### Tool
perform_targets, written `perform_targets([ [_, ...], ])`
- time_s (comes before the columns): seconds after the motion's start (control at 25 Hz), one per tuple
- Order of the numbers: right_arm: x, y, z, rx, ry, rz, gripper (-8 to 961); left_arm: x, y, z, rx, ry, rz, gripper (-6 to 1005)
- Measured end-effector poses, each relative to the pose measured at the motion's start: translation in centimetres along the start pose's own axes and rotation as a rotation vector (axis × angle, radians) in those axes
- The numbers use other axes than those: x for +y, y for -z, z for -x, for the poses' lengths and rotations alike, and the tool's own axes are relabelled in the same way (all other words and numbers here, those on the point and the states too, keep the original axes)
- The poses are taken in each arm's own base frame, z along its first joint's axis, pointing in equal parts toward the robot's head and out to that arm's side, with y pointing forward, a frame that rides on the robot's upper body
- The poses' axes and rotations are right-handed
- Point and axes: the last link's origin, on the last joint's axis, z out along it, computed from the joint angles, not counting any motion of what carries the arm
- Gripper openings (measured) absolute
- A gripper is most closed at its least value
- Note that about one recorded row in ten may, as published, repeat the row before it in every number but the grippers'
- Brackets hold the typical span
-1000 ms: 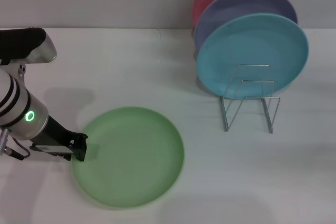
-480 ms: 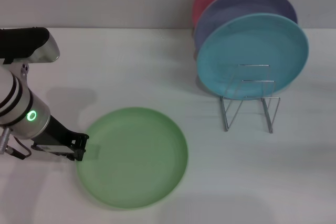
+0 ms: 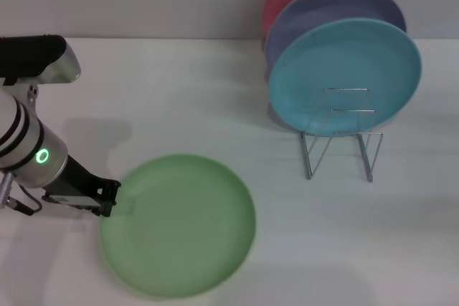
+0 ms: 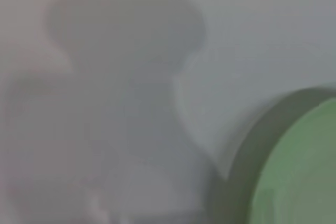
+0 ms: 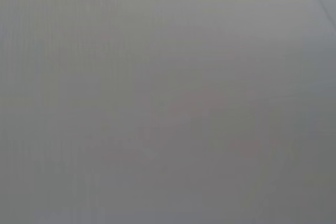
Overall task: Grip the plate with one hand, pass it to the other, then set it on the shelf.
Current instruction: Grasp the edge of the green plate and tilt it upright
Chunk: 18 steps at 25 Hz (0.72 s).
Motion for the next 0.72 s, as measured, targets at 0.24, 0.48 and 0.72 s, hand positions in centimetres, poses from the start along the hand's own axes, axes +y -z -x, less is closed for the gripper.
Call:
perform_targets([
  [0.24,0.0,0.0,0.0,0.000,0.000,0.000,702,-0.1,0.2,-0.1,0.009,-0.003,0.002,24],
  [0.48,0.0,0.1,0.0,0.002,-0.001,-0.001,702,-0.6,0.9,-0.9,0.064,-0.010,0.017,25],
  [0.72,0.0,0.2,-0.2,0.009,-0.001,-0.004,702,-1.2,1.5,-3.2,0.237,-0.030,0.011,25],
])
